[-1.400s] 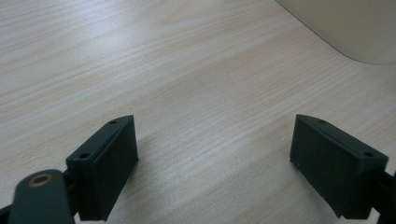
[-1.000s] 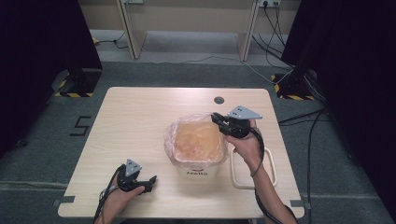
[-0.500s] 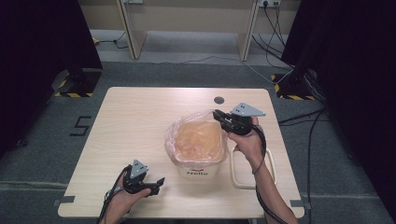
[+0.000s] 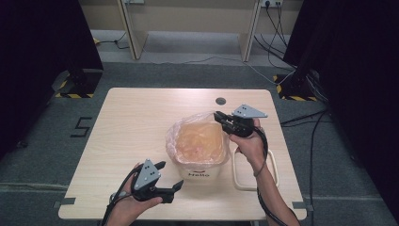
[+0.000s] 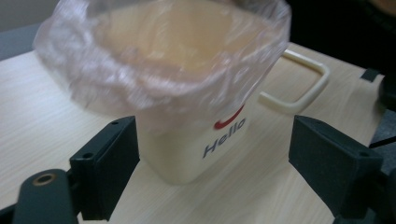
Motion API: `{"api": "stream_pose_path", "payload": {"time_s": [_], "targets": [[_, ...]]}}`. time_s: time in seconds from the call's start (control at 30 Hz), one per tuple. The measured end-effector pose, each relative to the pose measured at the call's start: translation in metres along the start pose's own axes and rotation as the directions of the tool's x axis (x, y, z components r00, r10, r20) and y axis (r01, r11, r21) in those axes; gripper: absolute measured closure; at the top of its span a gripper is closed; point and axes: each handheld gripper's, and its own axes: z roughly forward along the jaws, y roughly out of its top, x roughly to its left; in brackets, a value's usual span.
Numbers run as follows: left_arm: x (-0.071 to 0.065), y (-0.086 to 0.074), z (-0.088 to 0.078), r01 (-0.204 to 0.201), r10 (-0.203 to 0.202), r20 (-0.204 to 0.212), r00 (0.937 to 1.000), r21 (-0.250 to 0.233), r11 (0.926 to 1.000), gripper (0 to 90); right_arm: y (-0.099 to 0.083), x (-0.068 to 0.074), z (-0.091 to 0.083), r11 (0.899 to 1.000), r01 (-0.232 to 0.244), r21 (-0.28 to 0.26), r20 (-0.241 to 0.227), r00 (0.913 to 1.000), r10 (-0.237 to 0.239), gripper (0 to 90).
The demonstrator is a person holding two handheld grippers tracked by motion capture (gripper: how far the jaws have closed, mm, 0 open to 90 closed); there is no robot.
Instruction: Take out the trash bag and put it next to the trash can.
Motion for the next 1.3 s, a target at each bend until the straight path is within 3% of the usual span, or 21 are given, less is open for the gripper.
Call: {"api": "stream_pose_path", "payload": {"time_s": [0.13,0.23,0.3,0.4,0.73,0.9,1.1,1.2,1.3], "targets": [[-0.012,0.016,0.008,-0.030,0.031,0.055,0.9980,-0.016,0.9994,15.4,0.000,0.001,0.000,1.000,0.003,0.002,0.000,1.0000,-0.003,82.8],[-0.018,0.022,0.015,-0.048,0.049,0.071,0.9963,-0.021,0.9986,15.4,0.002,0.002,-0.001,1.000,0.006,-0.004,0.000,1.0000,-0.006,82.8],[-0.025,0.029,0.025,-0.085,0.086,0.099,0.9914,-0.017,0.9963,15.4,0.001,0.001,-0.002,1.000,0.004,-0.003,0.000,1.0000,-0.004,82.8],[-0.030,0.034,0.034,-0.112,0.113,0.102,0.9883,-0.009,0.9936,15.4,0.002,0.000,-0.004,1.000,0.002,-0.010,0.002,1.0000,-0.002,82.9],[-0.028,0.048,0.053,-0.104,0.106,0.095,0.9898,-0.029,0.9942,15.4,0.005,-0.001,-0.008,1.000,-0.002,-0.024,-0.003,1.0000,0.002,82.7],[-0.027,0.051,0.060,-0.116,0.117,0.115,0.9865,-0.015,0.9932,15.4,0.005,0.000,-0.007,1.000,-0.002,-0.021,-0.006,1.0000,0.002,82.6],[-0.025,0.050,0.067,-0.096,0.096,0.112,0.9890,-0.005,0.9954,15.5,0.003,0.000,-0.005,1.000,-0.002,-0.015,-0.010,0.9999,0.002,82.6],[-0.026,0.050,0.069,-0.114,0.112,0.123,0.9861,0.005,0.9935,17.2,0.002,0.001,-0.005,1.000,-0.003,-0.012,-0.012,0.9999,0.003,82.6],[-0.024,0.048,0.073,-0.105,0.103,0.120,0.9875,0.011,0.9944,22.5,0.003,0.001,-0.005,1.000,0.000,-0.014,-0.011,0.9999,0.000,82.6]]}}
